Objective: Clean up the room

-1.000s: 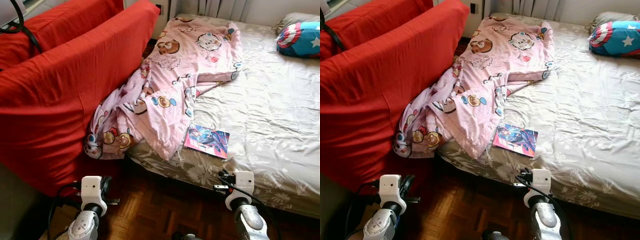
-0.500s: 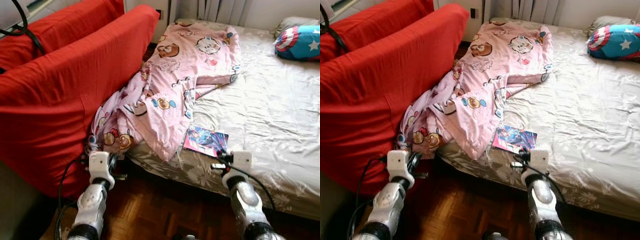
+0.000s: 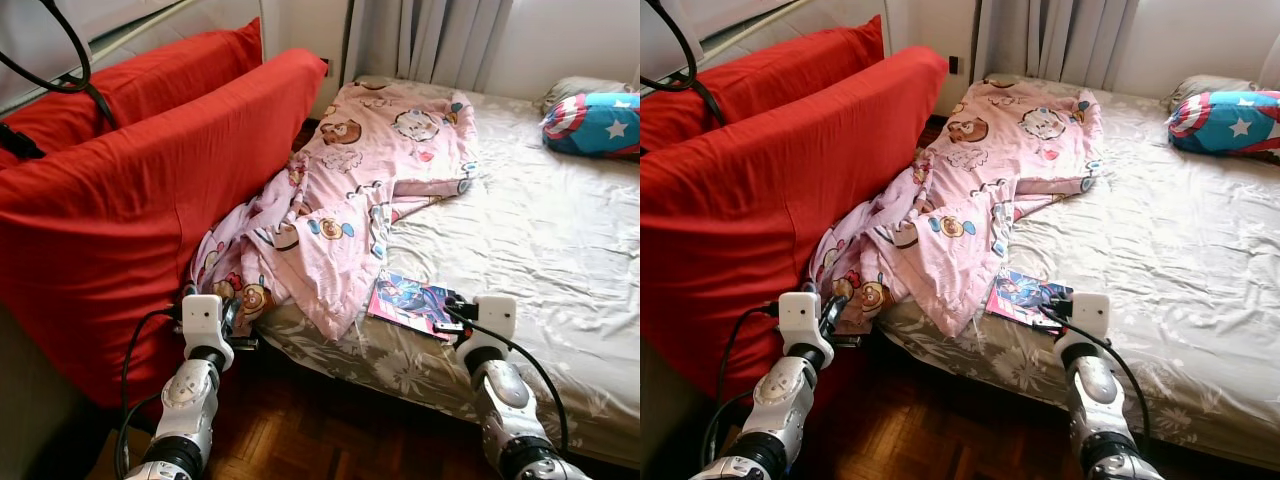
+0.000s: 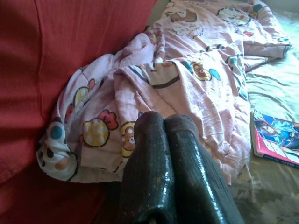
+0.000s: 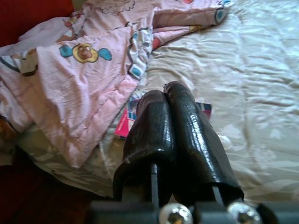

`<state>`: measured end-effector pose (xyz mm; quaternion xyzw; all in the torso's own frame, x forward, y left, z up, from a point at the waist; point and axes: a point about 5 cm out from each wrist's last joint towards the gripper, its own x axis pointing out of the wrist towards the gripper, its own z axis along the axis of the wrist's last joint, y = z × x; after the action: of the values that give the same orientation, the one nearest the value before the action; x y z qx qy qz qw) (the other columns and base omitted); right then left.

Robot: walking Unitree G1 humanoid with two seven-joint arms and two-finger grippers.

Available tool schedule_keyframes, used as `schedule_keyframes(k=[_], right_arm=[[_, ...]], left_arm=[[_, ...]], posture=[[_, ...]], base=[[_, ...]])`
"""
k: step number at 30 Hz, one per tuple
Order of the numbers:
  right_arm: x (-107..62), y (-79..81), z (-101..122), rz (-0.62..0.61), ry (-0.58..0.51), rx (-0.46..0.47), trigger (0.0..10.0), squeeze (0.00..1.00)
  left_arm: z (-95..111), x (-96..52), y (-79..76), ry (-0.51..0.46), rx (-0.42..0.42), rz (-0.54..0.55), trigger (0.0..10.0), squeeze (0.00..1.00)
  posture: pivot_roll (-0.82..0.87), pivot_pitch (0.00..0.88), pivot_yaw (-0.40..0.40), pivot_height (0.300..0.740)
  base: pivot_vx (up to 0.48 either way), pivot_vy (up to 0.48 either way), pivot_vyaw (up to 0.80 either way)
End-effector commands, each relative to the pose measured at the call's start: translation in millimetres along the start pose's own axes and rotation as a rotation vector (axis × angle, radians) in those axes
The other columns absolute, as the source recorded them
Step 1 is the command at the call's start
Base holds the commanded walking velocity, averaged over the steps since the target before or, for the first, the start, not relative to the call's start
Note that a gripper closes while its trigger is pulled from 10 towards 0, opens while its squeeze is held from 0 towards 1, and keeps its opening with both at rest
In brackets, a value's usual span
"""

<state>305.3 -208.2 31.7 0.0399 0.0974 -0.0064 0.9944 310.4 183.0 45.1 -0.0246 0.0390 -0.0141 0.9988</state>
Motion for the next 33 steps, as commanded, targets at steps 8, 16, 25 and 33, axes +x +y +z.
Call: schedule_keyframes(k=[8, 16, 25, 33], right_arm=[[-2.7, -9.9, 1, -0.032, -0.016, 0.011, 10.0, 0.0], [-11.7, 7.0, -19, 0.057, 0.038, 0.007, 10.0, 0.0], [-20.4, 22.7, -33, 0.101, 0.062, 0.023, 10.0, 0.0], [-29.6, 15.8, -41, 0.046, 0.064, 0.045, 10.0, 0.0]], left_arm=[[-13, -12.2, 12.7, 0.044, -0.014, 0.019, 10.0, 0.0], [-22, -31.5, 39.4, 0.045, -0.008, 0.125, 10.0, 0.0], [-28, -51.2, 54.2, 0.061, 0.048, 0.11, 10.0, 0.0], [-32, -54.7, 48.1, 0.085, 0.044, 0.075, 10.0, 0.0]], posture=[[-0.1, 0.008, -0.004, 0.74], [-0.02, 0.024, -0.058, 0.74], [0.0, 0.055, -0.04, 0.74], [-0.04, 0.052, -0.028, 0.74]], base=[[0.0, 0.0, 0.0], [0.0, 0.0, 0.0], [0.0, 0.0, 0.0], [0.0, 0.0, 0.0]])
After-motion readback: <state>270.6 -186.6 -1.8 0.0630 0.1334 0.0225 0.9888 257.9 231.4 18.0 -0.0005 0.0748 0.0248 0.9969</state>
